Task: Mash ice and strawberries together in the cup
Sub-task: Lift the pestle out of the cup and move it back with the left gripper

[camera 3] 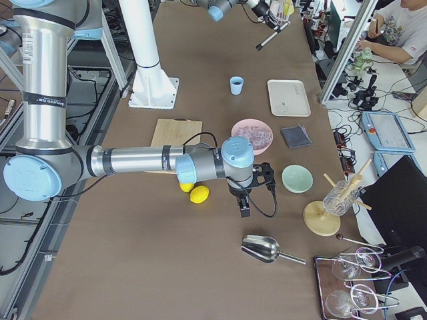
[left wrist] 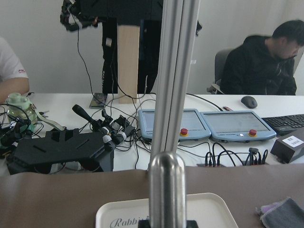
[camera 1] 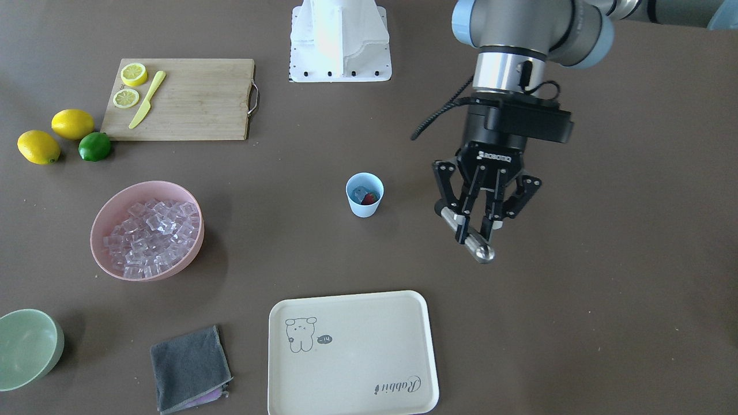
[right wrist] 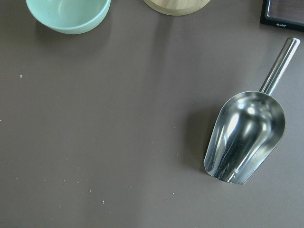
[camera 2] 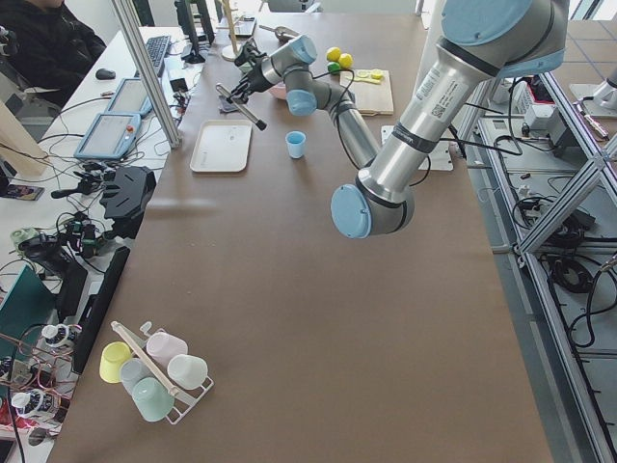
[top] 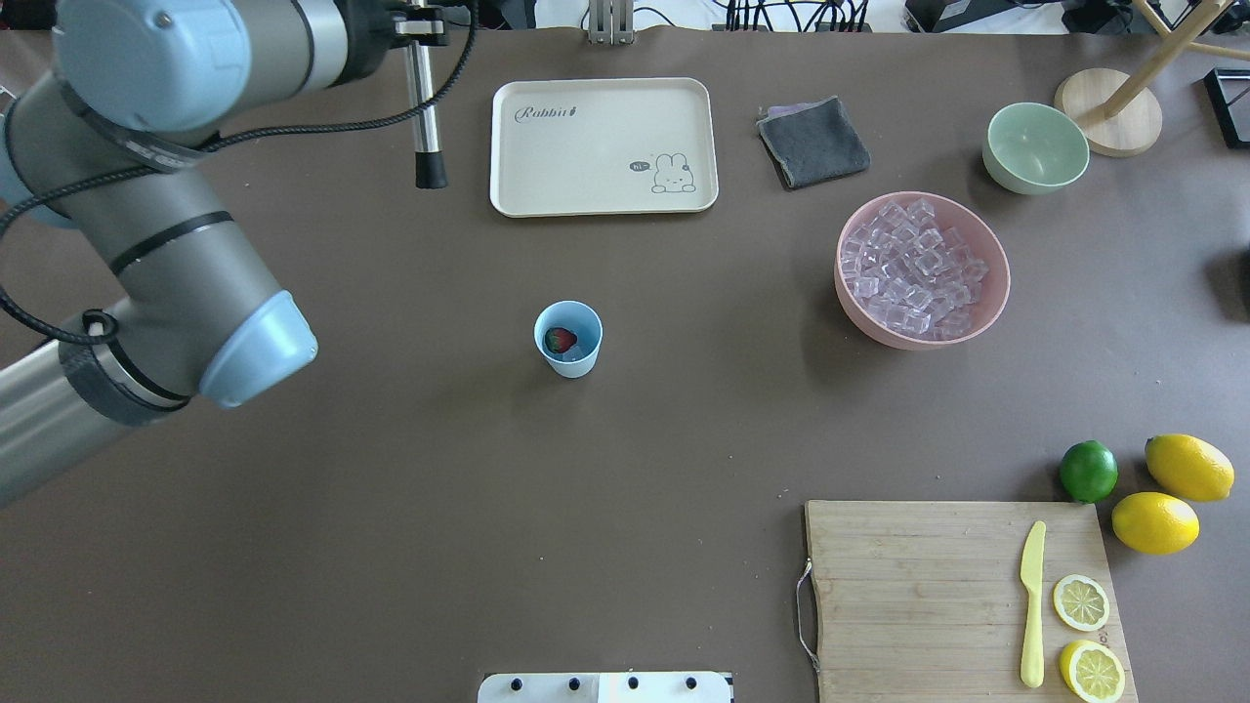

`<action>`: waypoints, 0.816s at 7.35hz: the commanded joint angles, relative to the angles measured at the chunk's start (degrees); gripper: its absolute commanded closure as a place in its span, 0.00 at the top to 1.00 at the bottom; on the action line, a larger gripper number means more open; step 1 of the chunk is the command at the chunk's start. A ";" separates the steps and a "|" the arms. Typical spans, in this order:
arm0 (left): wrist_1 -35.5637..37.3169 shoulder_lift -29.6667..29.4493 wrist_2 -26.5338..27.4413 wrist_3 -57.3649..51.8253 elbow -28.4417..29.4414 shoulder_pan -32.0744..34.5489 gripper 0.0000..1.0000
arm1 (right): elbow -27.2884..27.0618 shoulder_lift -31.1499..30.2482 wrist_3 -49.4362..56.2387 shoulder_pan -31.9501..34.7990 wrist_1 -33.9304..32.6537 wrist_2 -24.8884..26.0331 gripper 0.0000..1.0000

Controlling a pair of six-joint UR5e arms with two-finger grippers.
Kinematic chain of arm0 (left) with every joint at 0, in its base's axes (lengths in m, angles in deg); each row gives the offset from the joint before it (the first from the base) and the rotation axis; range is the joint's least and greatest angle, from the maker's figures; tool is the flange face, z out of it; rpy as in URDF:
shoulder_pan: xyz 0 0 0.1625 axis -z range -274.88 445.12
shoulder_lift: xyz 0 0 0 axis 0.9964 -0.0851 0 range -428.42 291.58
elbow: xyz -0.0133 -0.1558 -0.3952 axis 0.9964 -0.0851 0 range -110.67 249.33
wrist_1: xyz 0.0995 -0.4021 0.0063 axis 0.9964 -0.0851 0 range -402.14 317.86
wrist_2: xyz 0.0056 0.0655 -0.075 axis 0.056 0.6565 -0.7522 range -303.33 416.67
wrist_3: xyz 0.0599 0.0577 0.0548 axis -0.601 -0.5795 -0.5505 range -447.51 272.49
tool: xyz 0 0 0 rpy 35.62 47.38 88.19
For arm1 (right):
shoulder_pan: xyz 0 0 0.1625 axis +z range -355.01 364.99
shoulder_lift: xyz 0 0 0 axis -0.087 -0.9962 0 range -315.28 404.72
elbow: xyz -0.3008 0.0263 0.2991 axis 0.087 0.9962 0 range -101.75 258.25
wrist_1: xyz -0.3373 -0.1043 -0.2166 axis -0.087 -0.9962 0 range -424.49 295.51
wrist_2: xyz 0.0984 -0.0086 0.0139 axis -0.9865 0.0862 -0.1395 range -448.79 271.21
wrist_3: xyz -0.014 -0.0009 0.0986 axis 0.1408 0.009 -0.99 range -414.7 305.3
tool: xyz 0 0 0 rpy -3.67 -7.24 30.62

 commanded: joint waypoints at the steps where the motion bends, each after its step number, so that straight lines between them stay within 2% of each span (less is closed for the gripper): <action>1: -0.45 12.71 -12.10 -4.07 0.36 6.64 0.00 | -0.44 -0.34 -0.09 0.11 0.16 -0.02 0.99; 2: 0.32 16.69 -18.05 -4.25 0.63 8.22 0.00 | -0.71 -0.43 -0.09 0.29 0.16 -0.02 0.99; 3: 0.42 23.35 -20.81 -10.17 0.63 8.67 0.00 | -0.28 -0.26 0.00 0.29 0.25 -0.02 0.99; 4: -0.02 30.11 -20.92 -16.93 0.89 8.68 0.00 | -0.53 -0.34 0.00 0.29 0.34 -0.11 0.99; 5: -1.07 32.18 -20.49 -17.43 1.68 8.68 0.00 | -0.28 0.01 0.26 0.29 0.34 -0.11 0.99; 6: -0.82 31.77 -19.01 -18.74 3.68 7.89 0.00 | 0.08 0.44 0.00 0.20 0.34 -0.02 0.99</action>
